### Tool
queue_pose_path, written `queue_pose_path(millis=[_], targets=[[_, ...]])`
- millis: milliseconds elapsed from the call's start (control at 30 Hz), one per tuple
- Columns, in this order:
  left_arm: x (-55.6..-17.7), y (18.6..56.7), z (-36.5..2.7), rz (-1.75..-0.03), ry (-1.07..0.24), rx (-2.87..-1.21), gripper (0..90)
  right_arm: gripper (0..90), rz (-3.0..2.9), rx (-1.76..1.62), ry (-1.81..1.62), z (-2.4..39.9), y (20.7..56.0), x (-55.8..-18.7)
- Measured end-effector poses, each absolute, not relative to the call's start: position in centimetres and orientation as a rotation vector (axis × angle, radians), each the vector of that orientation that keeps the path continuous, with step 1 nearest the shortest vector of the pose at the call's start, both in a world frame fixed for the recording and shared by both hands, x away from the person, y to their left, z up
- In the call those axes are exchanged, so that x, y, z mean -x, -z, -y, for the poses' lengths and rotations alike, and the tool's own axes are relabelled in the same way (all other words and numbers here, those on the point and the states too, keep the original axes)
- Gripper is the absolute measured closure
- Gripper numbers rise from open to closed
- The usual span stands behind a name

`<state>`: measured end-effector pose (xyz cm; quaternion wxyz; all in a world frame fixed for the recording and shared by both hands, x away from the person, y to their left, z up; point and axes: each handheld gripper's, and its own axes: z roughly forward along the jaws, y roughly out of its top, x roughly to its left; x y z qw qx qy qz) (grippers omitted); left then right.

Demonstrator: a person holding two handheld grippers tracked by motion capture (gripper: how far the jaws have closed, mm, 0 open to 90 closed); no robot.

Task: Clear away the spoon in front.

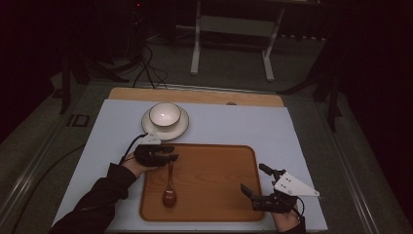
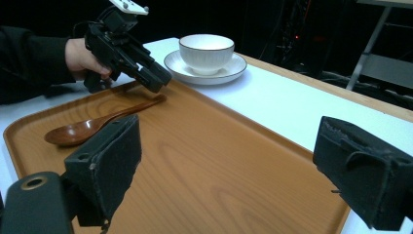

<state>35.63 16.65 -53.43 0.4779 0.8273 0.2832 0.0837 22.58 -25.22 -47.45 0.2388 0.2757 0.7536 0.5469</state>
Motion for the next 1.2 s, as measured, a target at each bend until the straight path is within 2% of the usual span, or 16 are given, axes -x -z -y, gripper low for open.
queue_pose_path(millis=[400, 567, 667, 767, 933, 1033, 1100, 1200], targets=[[-33.5, 51.2, -16.9, -0.669, -0.18, -1.963, 55.1, 10.4, -2.062, -0.754, -1.492, 25.2, 47.4, -22.6], [-32.7, 50.0, -17.0, -0.637, -0.19, -1.925, 44.1, 10.4, -2.062, -0.759, -1.497, 25.2, 47.4, -22.6], [-32.5, 49.4, -17.1, -0.636, -0.181, -1.898, 43.3, 10.4, -2.061, -0.757, -1.495, 25.2, 47.4, -22.6], [-32.1, 48.8, -17.3, -0.599, -0.132, -1.872, 32.1, 10.4, -2.062, -0.758, -1.494, 25.1, 47.4, -22.6], [-31.7, 48.2, -17.7, -0.572, -0.143, -1.845, 19.6, 10.4, -2.067, -0.758, -1.496, 25.1, 47.5, -22.6], [-31.5, 48.1, -17.9, -0.566, -0.152, -1.836, 14.0, 10.4, -2.065, -0.754, -1.493, 25.1, 47.4, -22.6], [-31.1, 47.8, -18.1, -0.563, -0.165, -1.832, 13.5, 10.4, -2.065, -0.757, -1.494, 25.1, 47.5, -22.6], [-30.6, 47.4, -18.3, -0.567, -0.18, -1.846, 6.0, 10.4, -2.064, -0.757, -1.495, 25.1, 47.4, -22.6]])
